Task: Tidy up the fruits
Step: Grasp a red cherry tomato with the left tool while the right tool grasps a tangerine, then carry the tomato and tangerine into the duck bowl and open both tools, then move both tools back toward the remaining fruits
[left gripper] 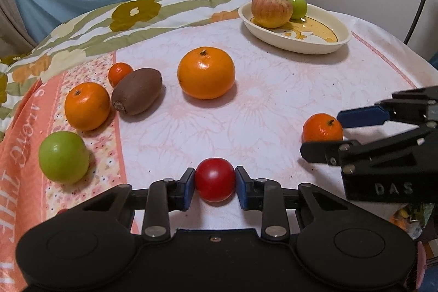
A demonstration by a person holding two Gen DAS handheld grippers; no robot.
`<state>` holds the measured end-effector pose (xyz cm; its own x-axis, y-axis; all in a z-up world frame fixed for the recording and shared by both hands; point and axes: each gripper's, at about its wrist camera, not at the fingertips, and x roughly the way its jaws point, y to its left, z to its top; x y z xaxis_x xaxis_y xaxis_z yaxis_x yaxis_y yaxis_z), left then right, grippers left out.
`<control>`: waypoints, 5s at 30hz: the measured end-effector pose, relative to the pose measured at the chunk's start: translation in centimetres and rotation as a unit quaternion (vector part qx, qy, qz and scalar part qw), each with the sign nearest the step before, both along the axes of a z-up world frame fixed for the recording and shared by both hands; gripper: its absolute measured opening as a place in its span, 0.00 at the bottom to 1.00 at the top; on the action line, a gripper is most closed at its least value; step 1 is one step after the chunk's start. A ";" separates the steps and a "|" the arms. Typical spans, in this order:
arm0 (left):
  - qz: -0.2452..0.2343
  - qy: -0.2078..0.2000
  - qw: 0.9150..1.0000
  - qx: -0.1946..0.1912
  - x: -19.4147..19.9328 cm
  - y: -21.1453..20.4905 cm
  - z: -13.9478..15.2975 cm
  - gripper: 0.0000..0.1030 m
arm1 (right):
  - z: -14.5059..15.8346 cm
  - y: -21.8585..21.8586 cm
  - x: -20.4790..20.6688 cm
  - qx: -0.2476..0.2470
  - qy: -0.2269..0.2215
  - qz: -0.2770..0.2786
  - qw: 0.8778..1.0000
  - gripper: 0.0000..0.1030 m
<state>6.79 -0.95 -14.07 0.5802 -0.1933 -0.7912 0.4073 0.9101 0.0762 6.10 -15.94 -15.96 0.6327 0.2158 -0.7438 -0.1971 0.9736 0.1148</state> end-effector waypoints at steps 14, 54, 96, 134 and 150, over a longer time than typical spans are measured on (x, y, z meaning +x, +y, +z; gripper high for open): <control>0.039 0.011 0.999 0.001 -1.2 1.7 0.5 0.33 | -0.3 0.4 0.6 -0.015 0.016 0.025 0.999 0.52; 0.036 -0.051 0.996 -0.059 5.4 -13.6 12.0 0.33 | 12.0 -18.2 5.6 0.008 -0.058 -0.029 0.998 0.52; 0.003 -0.002 1.000 0.002 14.3 -23.5 4.1 0.92 | 4.3 -23.7 18.7 0.021 0.007 0.034 0.999 0.52; 0.076 -0.004 0.997 -0.026 11.8 -18.6 6.4 0.93 | 6.1 -22.0 16.4 -0.031 -0.043 0.047 0.998 1.00; 0.097 -0.063 0.993 -0.014 5.5 -14.9 10.8 0.99 | 11.4 -20.2 8.9 -0.027 -0.086 -0.024 0.996 1.00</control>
